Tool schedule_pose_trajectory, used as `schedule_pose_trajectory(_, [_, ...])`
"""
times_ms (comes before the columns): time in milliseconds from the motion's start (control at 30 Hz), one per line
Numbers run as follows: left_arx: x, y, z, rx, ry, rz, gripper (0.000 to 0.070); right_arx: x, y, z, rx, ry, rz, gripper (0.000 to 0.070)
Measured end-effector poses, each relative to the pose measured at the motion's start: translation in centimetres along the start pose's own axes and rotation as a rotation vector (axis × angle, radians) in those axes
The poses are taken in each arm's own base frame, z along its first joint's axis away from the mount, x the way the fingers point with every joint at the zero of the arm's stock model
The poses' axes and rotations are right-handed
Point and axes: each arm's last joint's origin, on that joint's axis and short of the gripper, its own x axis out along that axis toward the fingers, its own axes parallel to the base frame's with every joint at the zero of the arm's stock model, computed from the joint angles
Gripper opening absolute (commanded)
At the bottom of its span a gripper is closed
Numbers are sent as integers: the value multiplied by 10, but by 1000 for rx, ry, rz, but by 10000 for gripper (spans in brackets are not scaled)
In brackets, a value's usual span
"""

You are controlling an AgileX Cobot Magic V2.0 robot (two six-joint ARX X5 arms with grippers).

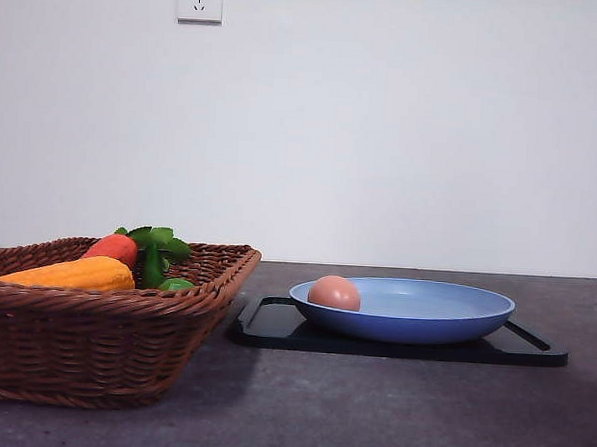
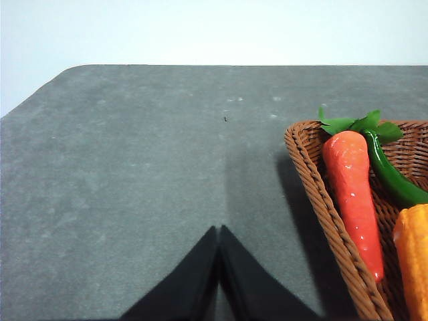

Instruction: Transfer egg from basket to plate and serve

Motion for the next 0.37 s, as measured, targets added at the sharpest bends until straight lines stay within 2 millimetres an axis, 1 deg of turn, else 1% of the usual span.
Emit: schedule_pose_trajectory(367, [0, 0, 0, 0, 0, 0, 0, 0, 0, 0, 0, 0, 0, 0])
